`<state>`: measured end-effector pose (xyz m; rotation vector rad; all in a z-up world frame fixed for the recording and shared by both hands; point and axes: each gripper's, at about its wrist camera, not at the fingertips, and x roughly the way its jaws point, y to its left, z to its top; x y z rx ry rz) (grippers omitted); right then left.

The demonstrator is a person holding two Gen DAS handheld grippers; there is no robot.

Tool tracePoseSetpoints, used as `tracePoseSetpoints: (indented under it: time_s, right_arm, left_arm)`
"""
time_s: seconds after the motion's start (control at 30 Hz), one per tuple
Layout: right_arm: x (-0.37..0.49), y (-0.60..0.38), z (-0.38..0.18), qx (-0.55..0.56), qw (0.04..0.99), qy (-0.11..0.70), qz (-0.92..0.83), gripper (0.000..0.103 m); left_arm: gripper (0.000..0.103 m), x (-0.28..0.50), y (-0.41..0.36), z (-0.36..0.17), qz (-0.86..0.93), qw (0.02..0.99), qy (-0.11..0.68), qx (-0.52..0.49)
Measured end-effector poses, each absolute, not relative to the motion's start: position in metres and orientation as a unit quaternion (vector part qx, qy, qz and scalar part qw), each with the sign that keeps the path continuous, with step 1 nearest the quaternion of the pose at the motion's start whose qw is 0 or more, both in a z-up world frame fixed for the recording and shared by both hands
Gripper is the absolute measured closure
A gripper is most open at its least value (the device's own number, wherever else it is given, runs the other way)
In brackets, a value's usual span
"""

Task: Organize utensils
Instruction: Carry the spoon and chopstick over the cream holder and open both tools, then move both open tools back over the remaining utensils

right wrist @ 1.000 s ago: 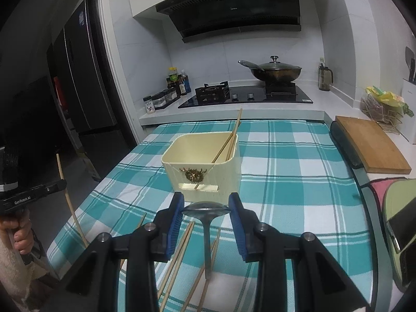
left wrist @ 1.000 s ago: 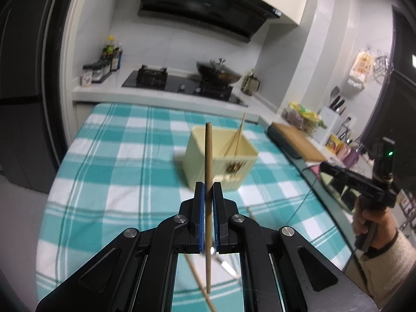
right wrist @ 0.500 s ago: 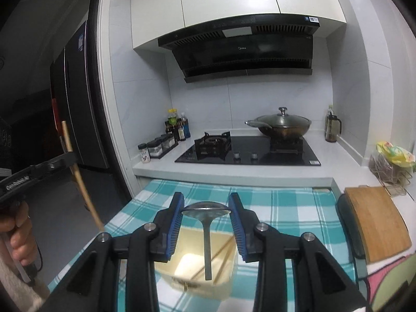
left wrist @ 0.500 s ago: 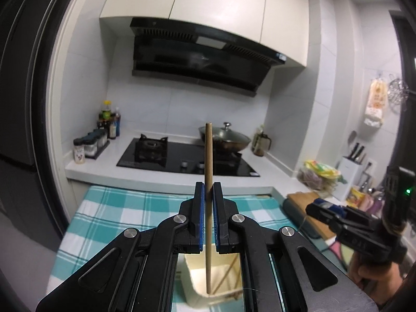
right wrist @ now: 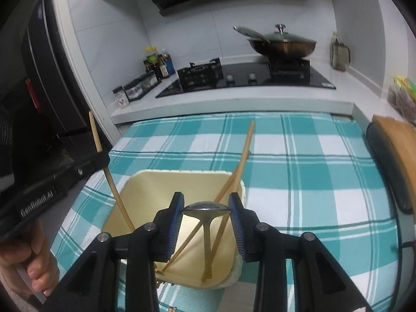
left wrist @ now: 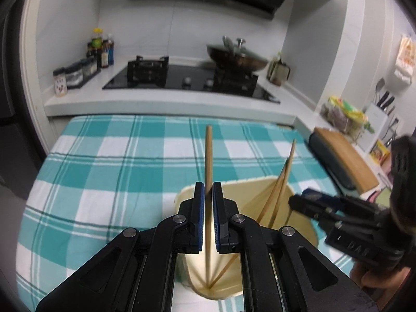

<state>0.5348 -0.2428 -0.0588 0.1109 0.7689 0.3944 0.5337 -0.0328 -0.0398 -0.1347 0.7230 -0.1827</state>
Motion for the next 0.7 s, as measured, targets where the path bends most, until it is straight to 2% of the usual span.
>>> tracePoseSetpoints:
  time_s: [0.03, 0.07, 0.13, 0.2, 0.27, 0.33, 0.4, 0.57, 0.7]
  right_arm:
    - [0.534, -0.247, -0.059, 0.061, 0.906, 0.374, 0.19, 0.065]
    - [0.535, -0.246, -0.058, 0.067, 0.906, 0.374, 0.188, 0.06]
    - [0.527, -0.253, -0.046, 0.081, 0.908, 0.363, 0.191, 0.058]
    - [0.513, -0.258, -0.034, 0.076, 0.913, 0.351, 0.195, 0.058]
    - [0.49, -0.264, -0.021, 0.059, 0.918, 0.339, 0.198, 0.055]
    - [0.464, -0.272, -0.015, 0.04, 0.921, 0.334, 0.196, 0.048]
    - [0.43, -0.283, -0.02, 0.021, 0.92, 0.341, 0.194, 0.046]
    - [0.34, -0.315, -0.08, -0.002, 0.916, 0.373, 0.149, 0.046]
    - [0.279, -0.329, -0.152, -0.008, 0.911, 0.4, 0.105, 0.046]
  left_arm:
    - [0.092, 0.532, -0.032, -0.04, -0.088, 0.926, 0.362, -0.066]
    - [0.087, 0.528, -0.03, -0.038, -0.092, 0.923, 0.367, -0.07]
    - [0.058, 0.513, -0.022, -0.028, -0.099, 0.924, 0.361, -0.071]
    - [0.047, 0.49, -0.012, -0.016, -0.101, 0.929, 0.352, -0.058]
    - [0.044, 0.459, -0.001, -0.01, -0.107, 0.929, 0.352, -0.041]
    - [0.035, 0.419, 0.015, -0.014, -0.104, 0.926, 0.362, -0.022]
    - [0.028, 0.377, 0.031, -0.03, -0.097, 0.921, 0.377, -0.009]
    - [0.023, 0.285, 0.071, -0.116, -0.047, 0.897, 0.438, -0.026]
    - [0.023, 0.252, 0.087, -0.171, -0.004, 0.882, 0.466, -0.071]
